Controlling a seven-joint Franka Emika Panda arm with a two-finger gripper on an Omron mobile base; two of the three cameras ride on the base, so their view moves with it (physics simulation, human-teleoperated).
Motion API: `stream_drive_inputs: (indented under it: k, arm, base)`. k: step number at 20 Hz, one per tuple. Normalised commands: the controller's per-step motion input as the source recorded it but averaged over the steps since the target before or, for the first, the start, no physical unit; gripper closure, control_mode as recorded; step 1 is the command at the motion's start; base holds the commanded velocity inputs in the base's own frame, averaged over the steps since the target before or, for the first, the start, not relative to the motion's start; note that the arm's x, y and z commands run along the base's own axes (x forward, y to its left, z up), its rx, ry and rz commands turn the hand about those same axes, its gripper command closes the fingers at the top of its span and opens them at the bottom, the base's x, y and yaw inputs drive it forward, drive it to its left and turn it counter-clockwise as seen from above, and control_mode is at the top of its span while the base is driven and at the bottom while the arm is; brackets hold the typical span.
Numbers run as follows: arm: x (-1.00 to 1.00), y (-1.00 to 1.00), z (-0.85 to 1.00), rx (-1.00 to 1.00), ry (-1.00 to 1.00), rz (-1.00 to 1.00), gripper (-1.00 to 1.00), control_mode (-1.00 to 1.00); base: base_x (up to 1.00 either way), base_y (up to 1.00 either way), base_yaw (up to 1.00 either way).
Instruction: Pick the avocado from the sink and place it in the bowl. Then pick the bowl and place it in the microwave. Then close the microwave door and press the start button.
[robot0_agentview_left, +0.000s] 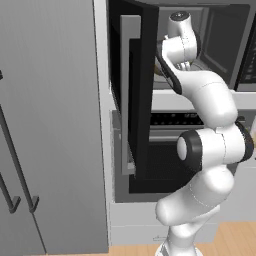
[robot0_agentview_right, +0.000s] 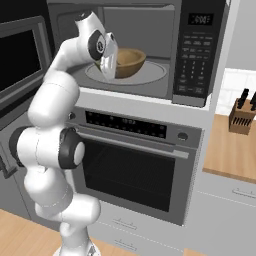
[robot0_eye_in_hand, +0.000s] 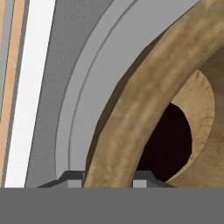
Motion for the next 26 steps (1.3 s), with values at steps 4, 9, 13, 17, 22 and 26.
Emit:
stream_drive_inputs:
  k: [4, 9, 13, 17, 22, 26]
  arm:
    - [0.07, 0.00, -0.11, 0.00, -0.01, 0.00, -1.00, -1.00]
    - [-0.10, -0.01, -0.13, 0.00, -0.14, 0.01, -1.00, -1.00]
    - [-0.27, 0.00, -0.03, -0.02, -0.24, 0.02, -1.00, -1.00]
    - [-0.43, -0.02, -0.03, -0.02, -0.26, 0.01, -1.00, -1.00]
    - [-0.37, -0.14, -0.26, -0.05, -0.13, 0.00, -1.00, -1.00]
    - [-0.37, -0.49, -0.26, -0.15, -0.10, 0.00, -1.00, -1.00]
  base:
    - [0.00, 0.00, 0.00]
    - [0.00, 0.00, 0.00]
    - [0.00, 0.00, 0.00]
    - [0.00, 0.00, 0.00]
    - [0.00, 0.00, 0.00]
    - [0.00, 0.00, 0.00]
